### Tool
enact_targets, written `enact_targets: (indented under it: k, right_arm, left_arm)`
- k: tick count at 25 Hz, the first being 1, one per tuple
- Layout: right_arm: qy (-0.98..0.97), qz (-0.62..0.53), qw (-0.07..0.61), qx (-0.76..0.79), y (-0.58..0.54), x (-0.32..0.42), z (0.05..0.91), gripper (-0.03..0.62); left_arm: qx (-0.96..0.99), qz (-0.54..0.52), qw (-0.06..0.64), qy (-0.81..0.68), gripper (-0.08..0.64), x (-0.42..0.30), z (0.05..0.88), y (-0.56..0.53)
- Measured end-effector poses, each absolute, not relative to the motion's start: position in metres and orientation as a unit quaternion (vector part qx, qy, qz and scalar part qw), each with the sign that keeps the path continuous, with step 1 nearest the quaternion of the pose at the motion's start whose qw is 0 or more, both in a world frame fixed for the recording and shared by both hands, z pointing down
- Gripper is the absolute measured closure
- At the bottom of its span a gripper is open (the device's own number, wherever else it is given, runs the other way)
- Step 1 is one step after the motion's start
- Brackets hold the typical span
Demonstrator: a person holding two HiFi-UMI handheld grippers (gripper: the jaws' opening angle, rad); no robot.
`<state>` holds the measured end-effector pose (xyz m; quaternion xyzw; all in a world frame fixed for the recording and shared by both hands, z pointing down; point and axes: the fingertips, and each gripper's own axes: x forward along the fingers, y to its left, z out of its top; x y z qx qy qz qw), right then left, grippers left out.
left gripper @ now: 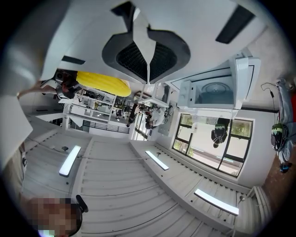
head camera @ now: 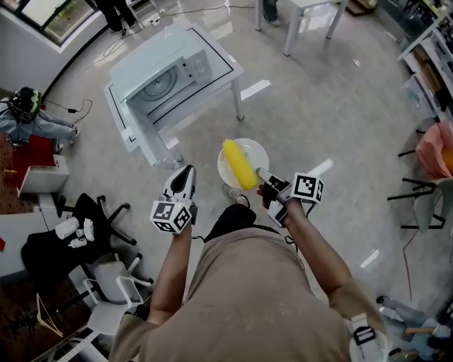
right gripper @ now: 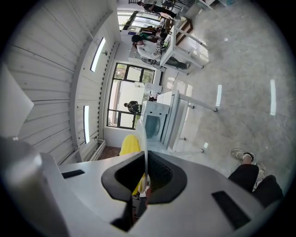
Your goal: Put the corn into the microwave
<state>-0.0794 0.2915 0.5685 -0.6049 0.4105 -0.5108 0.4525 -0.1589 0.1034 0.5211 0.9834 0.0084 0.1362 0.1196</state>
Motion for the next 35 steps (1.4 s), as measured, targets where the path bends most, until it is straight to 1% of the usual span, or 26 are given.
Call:
enact_targets:
  k: [14,19,35]
  right_arm:
    - [0.440,-0.539,0.419,-0.583,0.190,-0.001,0.571,0.577]
    - [0.452,-0.542,0.412,-0.576,0.153,0.023,0.568,0.577]
    - [0.496,-0.581,0.359,-0.535,0.054,0.070,0.573,0.577]
  left_arm:
    - [0.984,0.116,0.137,-0.012,0.554,-0.075,0.507,0.027]
    - [0.985,0.104,0.137,-0.024,0.554,-0.059,0.493,0.001]
    - [0.975,0.106,0.159,-0.110,0.554,-0.040,0.498,-0.063]
